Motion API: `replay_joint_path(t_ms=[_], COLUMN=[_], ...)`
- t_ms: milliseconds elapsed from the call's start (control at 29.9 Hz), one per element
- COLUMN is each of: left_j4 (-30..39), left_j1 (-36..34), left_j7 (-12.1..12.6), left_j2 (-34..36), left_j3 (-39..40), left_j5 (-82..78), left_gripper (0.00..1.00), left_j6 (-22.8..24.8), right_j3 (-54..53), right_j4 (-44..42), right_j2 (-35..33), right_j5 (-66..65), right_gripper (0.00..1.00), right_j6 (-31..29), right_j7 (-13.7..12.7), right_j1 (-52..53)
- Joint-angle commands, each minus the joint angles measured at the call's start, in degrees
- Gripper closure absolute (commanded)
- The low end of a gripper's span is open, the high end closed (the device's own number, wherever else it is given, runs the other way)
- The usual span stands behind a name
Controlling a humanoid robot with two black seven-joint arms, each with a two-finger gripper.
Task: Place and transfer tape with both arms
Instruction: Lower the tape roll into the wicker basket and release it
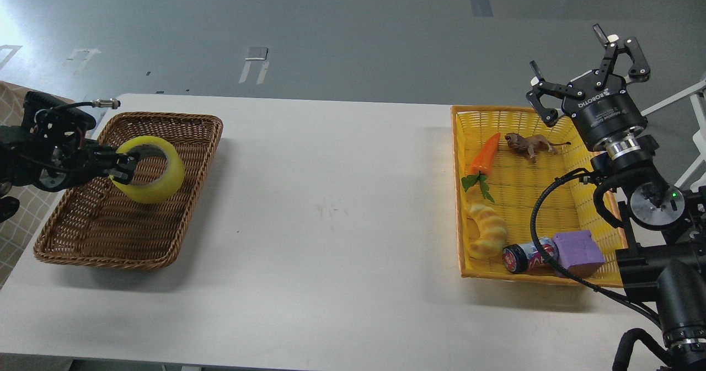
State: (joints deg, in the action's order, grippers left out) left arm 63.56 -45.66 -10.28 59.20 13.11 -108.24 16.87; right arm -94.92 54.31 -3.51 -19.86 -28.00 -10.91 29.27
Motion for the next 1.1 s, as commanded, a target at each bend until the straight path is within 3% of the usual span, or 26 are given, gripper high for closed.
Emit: replay_joint_path(t_ms=[0,1003,1070], left_j4=[-0.81,-3.36,-3.36], left_j1=[0.57,2.76,2.76], left_j7=[-0.36,-1.50,-1.50], left_j2=[-0.14,-1.28,-1.28], left_j3=[-0.02,-0.02,-0.02], left_j5=[-0.05,-0.04,0.04], left_gripper=[1.00,1.00,0.75], left_j6=[-0.26,-0.08,-0.08], right_j3=[0.00,-0.09,0.00], right_j4=[0.00,0.09,0.09], right_j2=[0.00,0.26,0.26], right_j5=[0.00,0.00,0.00], right_gripper=[0.00,0.00,0.00], right_j6=[0.00,0.00,0.00], right_j7=[0.01,0.01,0.01], right_j1=[0.00,-0.53,-0.53])
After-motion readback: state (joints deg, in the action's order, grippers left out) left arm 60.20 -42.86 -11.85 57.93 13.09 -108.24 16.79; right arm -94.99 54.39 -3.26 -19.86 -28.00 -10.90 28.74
